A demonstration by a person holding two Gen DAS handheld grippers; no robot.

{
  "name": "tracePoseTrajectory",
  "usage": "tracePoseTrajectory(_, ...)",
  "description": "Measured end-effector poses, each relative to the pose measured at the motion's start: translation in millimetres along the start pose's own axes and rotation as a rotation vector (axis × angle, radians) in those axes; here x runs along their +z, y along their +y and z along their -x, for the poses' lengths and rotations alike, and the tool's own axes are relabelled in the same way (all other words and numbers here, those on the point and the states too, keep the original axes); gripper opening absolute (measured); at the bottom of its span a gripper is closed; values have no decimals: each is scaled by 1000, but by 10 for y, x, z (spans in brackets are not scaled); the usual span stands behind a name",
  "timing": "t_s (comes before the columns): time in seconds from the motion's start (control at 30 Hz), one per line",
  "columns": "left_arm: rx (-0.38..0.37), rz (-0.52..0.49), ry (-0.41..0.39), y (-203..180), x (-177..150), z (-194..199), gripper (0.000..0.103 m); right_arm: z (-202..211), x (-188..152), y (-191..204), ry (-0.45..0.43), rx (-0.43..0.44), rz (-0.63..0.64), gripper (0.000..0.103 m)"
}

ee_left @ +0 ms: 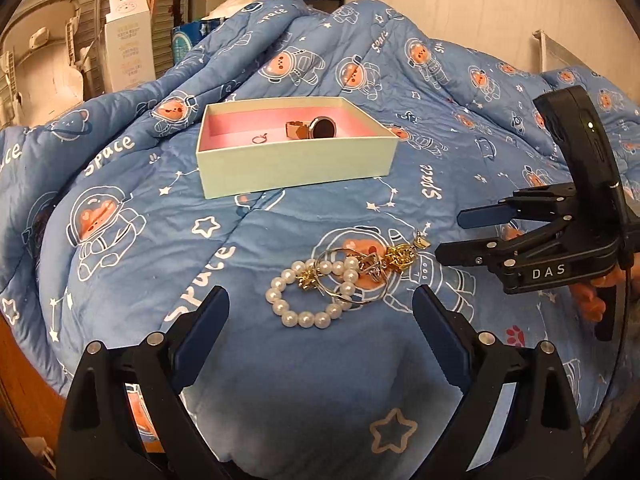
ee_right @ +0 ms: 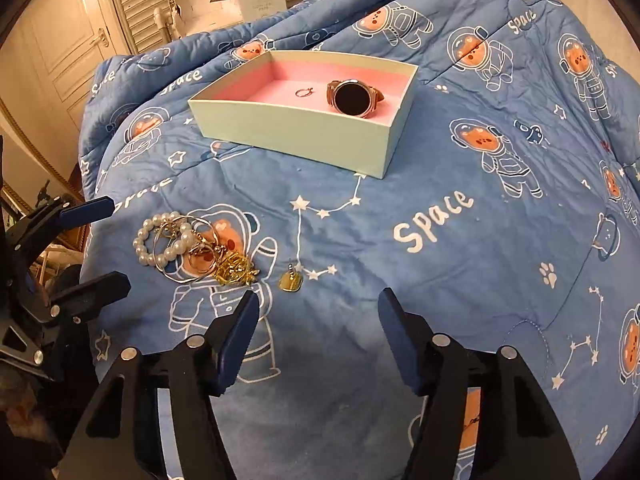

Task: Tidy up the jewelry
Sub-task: 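Withdraw both grippers from the box back toward the jewelry pile, then grasp the small gold pendant with the right gripper while the left grasps the gold bangle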

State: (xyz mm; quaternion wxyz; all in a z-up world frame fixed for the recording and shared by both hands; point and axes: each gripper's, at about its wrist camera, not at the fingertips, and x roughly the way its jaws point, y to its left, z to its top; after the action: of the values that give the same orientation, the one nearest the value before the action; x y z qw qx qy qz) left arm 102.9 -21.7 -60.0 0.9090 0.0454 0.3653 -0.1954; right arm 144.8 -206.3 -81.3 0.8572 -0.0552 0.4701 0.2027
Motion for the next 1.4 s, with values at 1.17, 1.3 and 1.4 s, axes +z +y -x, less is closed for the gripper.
tracePoseTrajectory(1.17,-33,-361,16,-386,108,-454,53,-187,85,88,14,19,23,12)
tracePoseTrajectory(1.3,-41,-330,-3,-388,108,-391,53,-175,72,85,8,22,18,9)
tracePoseTrajectory(1.4,-49,-295,-13,-375,115,-346,53,-172,66,81,5,24,15,8)
